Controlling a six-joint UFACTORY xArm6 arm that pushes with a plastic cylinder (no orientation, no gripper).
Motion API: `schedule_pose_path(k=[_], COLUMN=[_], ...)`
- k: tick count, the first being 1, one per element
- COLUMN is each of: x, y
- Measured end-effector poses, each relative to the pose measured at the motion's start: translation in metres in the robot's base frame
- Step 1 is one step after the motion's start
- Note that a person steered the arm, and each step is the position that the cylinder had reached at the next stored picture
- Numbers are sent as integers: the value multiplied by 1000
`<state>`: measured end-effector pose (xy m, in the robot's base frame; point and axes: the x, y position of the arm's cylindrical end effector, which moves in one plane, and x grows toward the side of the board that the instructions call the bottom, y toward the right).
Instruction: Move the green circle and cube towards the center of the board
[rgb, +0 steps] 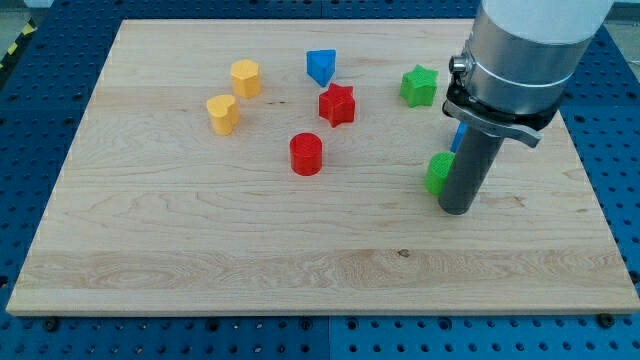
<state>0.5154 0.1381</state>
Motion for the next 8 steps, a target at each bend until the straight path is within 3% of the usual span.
schedule_pose_path(k=[2, 5, 6, 7, 8], x=[6, -30, -31, -30, -46], y=[51, -3, 15, 89, 101])
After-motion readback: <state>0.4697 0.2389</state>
